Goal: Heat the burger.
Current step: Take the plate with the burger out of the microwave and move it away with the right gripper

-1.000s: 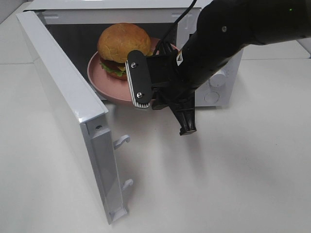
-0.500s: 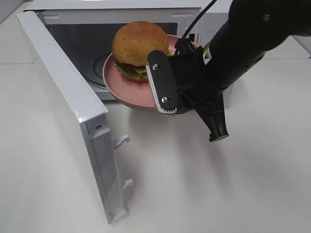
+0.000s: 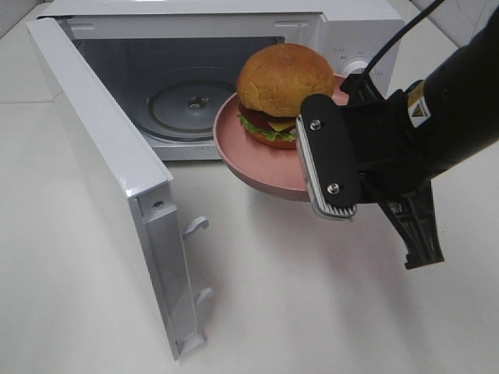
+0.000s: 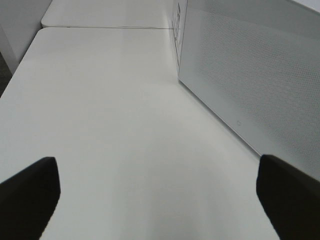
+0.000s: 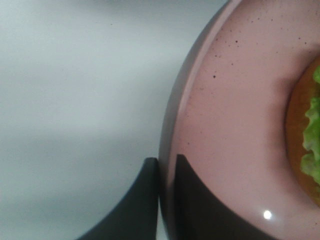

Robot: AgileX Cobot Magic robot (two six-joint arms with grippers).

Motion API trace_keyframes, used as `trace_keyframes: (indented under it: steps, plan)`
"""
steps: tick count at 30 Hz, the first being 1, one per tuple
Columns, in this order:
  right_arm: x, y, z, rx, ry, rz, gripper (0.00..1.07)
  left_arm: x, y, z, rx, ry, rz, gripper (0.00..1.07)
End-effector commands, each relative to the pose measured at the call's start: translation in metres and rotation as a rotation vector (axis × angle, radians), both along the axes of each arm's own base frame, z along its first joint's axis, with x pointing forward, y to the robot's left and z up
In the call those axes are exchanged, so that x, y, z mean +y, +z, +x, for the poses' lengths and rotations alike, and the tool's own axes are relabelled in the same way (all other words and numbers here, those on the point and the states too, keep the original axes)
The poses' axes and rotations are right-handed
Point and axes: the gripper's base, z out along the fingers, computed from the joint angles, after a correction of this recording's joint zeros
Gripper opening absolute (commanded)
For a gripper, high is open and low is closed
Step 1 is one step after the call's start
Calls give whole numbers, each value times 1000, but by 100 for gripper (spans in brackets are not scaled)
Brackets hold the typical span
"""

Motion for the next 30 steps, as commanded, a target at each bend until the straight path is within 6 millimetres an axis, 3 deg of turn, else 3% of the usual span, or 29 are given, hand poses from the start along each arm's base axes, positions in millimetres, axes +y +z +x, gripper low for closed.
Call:
trace_keyframes:
  steps: [1,14,30]
  plan:
    - [-11,12,-4,-75,-34,34,0,0,-1,0,-2,3,0,100]
    - [-44,21,-43,-119,-84,44,0,0,-1,0,-2,3,0,100]
    - [-73,22,-72,-157,-167,40,0,0,-1,0,-2,3,0,100]
